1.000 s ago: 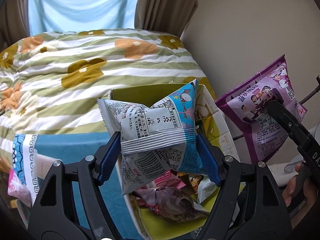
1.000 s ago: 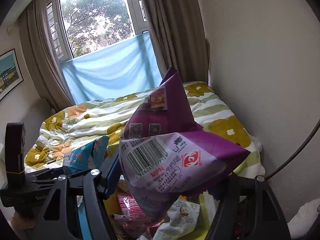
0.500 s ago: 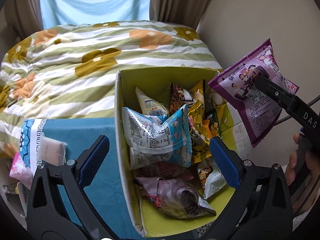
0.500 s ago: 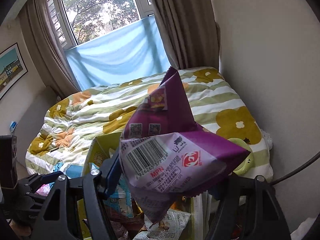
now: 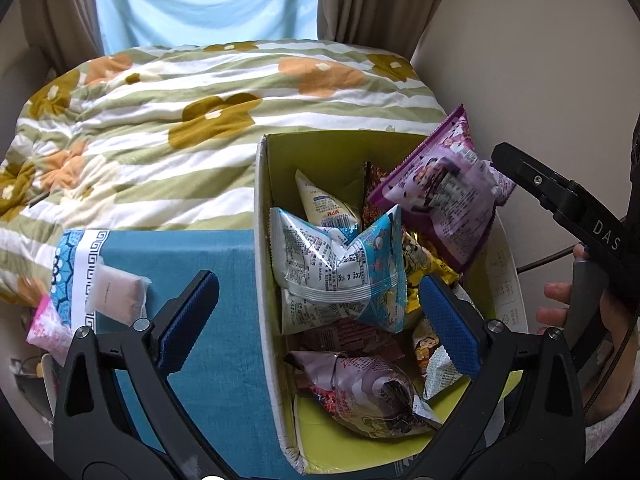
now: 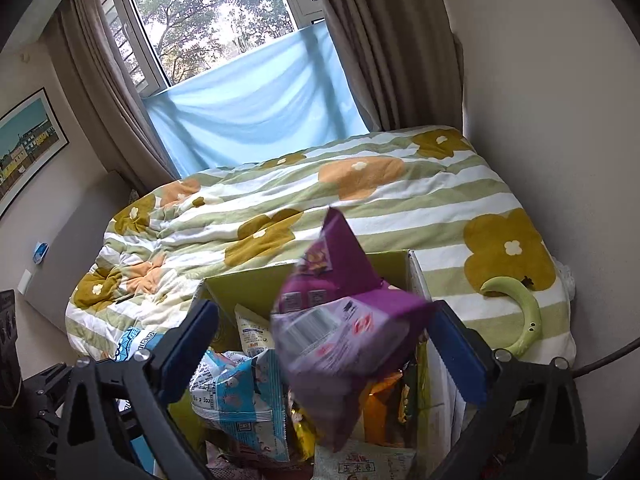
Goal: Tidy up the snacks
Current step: 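Withdraw both tools from the box, then move both tools toward the white pack and pink bag on the cloth, then grasp the pink Oishi bag with the left tool while the right tool grasps the white pack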
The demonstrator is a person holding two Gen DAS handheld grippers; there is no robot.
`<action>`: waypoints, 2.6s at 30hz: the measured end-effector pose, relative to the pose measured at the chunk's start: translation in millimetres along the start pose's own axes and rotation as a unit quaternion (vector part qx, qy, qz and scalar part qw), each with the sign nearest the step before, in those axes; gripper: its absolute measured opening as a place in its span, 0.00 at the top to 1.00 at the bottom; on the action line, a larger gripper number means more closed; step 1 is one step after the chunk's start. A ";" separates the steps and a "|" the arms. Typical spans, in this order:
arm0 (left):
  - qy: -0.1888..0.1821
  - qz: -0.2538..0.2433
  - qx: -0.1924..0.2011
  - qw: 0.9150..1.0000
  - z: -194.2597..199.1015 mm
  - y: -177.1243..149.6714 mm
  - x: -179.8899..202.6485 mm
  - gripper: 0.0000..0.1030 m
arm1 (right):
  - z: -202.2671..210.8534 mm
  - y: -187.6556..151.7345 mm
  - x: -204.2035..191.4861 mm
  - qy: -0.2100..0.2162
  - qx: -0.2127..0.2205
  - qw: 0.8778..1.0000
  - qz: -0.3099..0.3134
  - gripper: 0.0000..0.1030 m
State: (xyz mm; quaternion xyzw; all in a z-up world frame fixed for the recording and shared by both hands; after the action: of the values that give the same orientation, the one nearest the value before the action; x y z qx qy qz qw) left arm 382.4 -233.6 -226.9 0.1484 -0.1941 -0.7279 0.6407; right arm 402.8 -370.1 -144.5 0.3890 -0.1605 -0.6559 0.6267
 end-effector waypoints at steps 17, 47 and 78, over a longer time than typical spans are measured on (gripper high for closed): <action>0.017 -0.009 0.029 0.999 35.1 -15.1 -5.3 0.04 | 40.6 -22.0 2.1 -0.044 -0.004 0.998 0.041 0.00; 0.055 0.033 0.074 0.995 149.2 -130.1 -252.5 0.04 | 95.7 -120.0 -231.1 -0.051 0.020 0.995 0.084 0.00; 0.066 0.123 -0.092 0.986 -93.8 -156.6 -416.7 0.06 | -233.0 -216.4 -302.1 0.057 -0.216 0.937 0.267 0.00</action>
State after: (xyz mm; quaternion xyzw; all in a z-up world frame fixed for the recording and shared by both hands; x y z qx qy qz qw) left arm 345.1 186.6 -397.1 0.1115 -0.1001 -0.6467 0.7479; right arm 391.1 15.7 -352.7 0.2238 -0.0769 -0.4598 0.8559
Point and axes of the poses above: each gripper's, at about its wrist camera, not at the fingertips, and z roughly against the way its jaws point, x to its right, y to its top, the point moved 9 cm from there along -z, roughly the way its jaws point, and after that the axes turned 8 degrees about y, right-handed, at the moved point
